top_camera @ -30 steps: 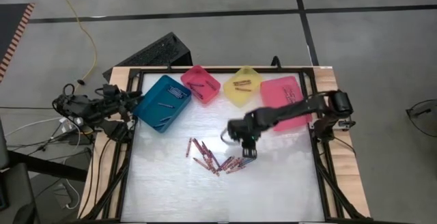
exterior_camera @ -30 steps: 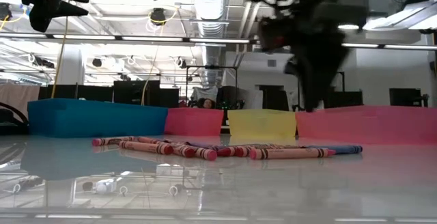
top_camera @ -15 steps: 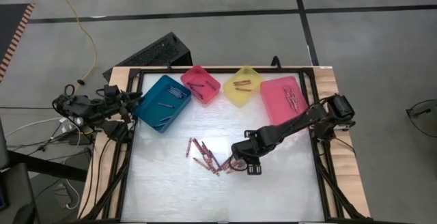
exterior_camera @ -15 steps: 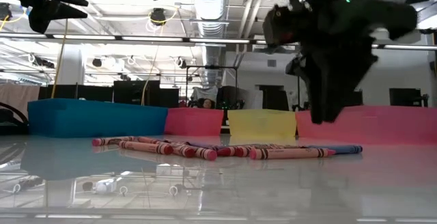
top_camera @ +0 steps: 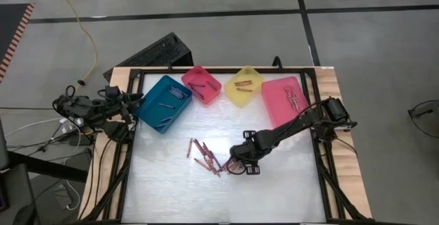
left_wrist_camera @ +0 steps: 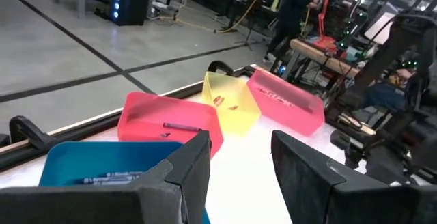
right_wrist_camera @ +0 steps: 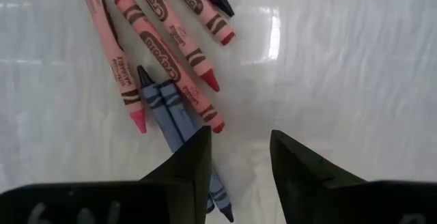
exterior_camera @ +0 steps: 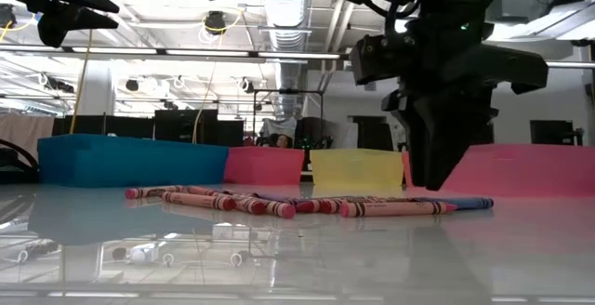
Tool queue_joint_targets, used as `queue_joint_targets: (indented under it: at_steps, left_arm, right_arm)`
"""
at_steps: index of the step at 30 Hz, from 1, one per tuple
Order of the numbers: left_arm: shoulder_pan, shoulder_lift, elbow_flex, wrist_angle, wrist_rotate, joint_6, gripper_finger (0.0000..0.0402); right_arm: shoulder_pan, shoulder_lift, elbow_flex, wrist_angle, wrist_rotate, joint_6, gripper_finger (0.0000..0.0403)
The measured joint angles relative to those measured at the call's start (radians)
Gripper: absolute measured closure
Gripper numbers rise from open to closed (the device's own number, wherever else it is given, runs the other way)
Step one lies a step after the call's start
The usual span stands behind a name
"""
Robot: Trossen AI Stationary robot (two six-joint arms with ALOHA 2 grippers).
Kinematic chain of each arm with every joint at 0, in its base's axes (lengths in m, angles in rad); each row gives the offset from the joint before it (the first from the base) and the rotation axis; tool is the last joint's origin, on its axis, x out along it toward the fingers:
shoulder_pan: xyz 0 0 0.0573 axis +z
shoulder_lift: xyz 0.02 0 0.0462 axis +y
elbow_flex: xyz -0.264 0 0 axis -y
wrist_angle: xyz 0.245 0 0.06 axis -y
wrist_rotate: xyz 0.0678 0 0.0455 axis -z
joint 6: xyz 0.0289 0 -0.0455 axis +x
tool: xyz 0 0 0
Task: Sort crayons
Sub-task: Put the blue crayon into the blue bin
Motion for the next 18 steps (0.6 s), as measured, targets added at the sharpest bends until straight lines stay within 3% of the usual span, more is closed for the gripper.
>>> queue_joint_targets:
  at_steps: [18]
  left_arm:
    - [0.0,0.0,0.0,-0.02,-0.003,-0.005,0.0256]
  right_arm:
    - [0.029,-0.002,-0.074,0.06,-0.007,0.034,0.0259]
